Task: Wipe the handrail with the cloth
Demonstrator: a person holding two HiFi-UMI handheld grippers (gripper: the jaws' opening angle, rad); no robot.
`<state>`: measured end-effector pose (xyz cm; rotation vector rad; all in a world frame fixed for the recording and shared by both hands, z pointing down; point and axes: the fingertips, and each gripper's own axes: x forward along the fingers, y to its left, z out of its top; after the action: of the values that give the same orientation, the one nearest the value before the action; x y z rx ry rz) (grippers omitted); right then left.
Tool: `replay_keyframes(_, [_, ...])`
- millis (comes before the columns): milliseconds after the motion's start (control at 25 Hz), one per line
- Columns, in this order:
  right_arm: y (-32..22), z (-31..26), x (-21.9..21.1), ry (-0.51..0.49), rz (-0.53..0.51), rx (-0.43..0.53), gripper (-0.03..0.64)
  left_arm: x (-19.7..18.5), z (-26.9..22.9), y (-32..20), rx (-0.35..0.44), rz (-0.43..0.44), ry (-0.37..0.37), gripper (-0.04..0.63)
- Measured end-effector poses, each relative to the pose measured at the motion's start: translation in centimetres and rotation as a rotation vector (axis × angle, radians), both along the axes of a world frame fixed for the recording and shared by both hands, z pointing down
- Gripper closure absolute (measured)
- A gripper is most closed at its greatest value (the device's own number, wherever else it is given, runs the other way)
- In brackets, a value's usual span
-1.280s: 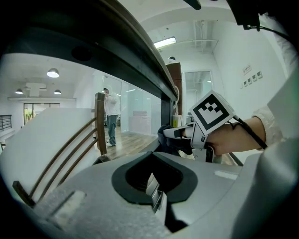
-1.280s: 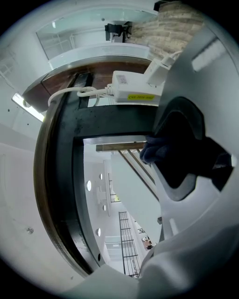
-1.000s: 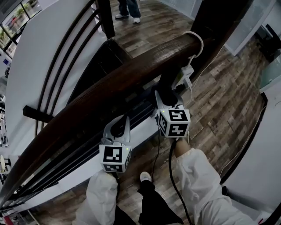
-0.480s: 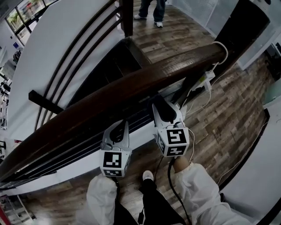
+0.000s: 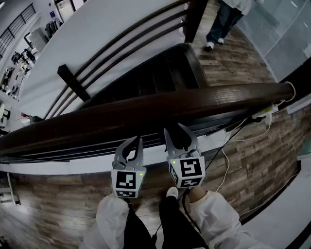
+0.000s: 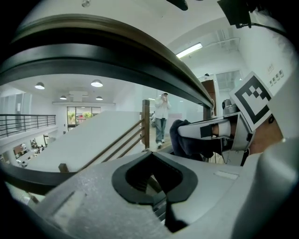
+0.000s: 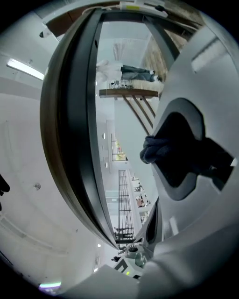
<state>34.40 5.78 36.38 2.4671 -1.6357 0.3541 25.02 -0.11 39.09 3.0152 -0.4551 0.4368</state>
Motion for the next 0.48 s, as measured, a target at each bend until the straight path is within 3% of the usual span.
replay_keyframes(480, [-16.3, 1.5, -24.6, -0.002, -0.420, -0.017, 0.488, -25.2, 1.8, -14.5, -0.006, -0.418, -0.006, 0.595])
